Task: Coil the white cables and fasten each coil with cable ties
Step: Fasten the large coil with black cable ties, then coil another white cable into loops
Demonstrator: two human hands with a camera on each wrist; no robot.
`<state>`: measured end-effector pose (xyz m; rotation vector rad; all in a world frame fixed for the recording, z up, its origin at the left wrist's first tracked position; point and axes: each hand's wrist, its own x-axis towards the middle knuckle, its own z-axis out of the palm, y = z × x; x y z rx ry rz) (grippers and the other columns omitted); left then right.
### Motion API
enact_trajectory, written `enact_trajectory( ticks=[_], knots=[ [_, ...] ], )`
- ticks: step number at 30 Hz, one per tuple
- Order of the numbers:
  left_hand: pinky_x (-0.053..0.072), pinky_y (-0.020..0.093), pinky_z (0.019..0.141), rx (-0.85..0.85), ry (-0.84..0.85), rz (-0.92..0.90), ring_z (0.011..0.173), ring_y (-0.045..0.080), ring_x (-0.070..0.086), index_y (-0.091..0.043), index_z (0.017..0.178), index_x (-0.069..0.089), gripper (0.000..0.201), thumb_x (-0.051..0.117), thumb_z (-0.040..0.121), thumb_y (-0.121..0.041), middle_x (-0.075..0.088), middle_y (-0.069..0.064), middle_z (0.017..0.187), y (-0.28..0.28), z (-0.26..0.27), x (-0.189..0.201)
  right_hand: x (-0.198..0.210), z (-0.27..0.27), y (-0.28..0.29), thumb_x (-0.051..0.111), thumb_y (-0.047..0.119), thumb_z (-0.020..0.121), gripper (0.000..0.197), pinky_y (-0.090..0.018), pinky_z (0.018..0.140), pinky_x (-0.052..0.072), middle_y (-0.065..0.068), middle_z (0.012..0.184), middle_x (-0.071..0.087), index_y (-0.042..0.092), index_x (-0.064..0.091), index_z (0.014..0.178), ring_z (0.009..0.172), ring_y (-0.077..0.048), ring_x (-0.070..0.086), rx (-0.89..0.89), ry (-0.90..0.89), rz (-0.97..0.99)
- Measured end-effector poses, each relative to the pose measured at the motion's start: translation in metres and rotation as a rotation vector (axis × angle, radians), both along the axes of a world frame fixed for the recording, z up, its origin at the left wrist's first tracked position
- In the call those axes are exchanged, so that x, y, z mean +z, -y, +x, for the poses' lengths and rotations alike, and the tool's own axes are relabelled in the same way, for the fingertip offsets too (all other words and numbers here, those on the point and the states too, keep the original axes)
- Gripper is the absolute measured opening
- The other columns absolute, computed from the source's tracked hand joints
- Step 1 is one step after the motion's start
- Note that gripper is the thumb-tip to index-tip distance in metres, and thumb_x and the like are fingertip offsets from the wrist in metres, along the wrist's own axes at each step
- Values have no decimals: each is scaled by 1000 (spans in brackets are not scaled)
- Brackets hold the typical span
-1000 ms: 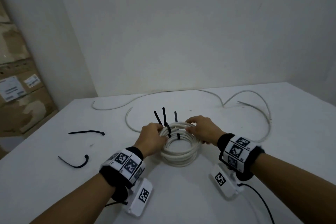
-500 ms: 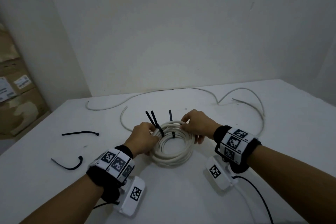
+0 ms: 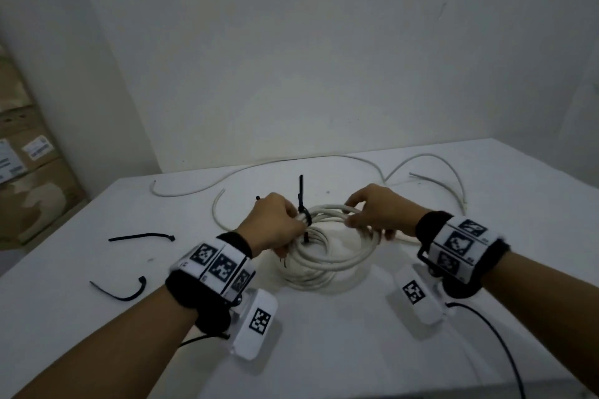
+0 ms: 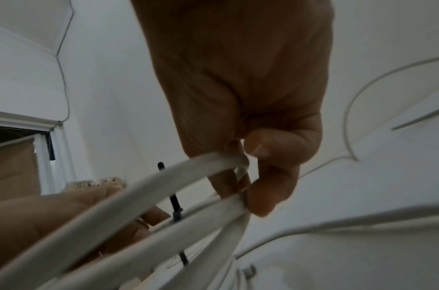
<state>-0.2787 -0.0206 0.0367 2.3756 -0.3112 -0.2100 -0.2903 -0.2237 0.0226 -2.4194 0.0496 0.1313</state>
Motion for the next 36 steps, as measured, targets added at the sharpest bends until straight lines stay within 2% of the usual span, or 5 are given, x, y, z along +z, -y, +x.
enact_trajectory(
  ticks=[13,22,27,32,36],
  knots=[
    [47,34,89,-199,166,465,111,26,57,-13,118,58,51,70,79,-43,61,8,121,82,-14,-44,-26,-28,66,62,17,85,24,-21,35,45,-4,73,60,12,68,108,55,-21,60,-134,-164,-225],
    [51,34,81,-168,162,410,96,25,62,-13,97,61,41,70,79,-48,65,7,106,83,-10,-35,-17,-22,68,63,34,87,30,-31,54,57,-9,81,69,12,61,106,69,-26,71,-28,-149,-419],
    [54,37,83,-154,243,322,90,25,65,-16,84,63,14,68,83,-29,70,10,99,78,4,-2,12,-3,96,57,36,91,28,-27,53,52,-10,91,69,10,64,97,74,-25,67,-122,68,-442],
    [55,34,77,-98,317,244,85,21,65,-12,90,70,13,65,84,-23,70,4,91,79,29,32,21,48,128,58,37,88,54,-40,102,34,-8,136,44,17,42,135,124,-26,43,-43,318,-973],
    [53,31,78,-51,356,223,86,19,63,-13,92,69,16,67,85,-28,68,2,90,77,44,47,18,80,144,55,46,86,55,-51,110,17,-8,134,47,15,45,130,128,-27,39,-73,162,-1268]
  ],
)
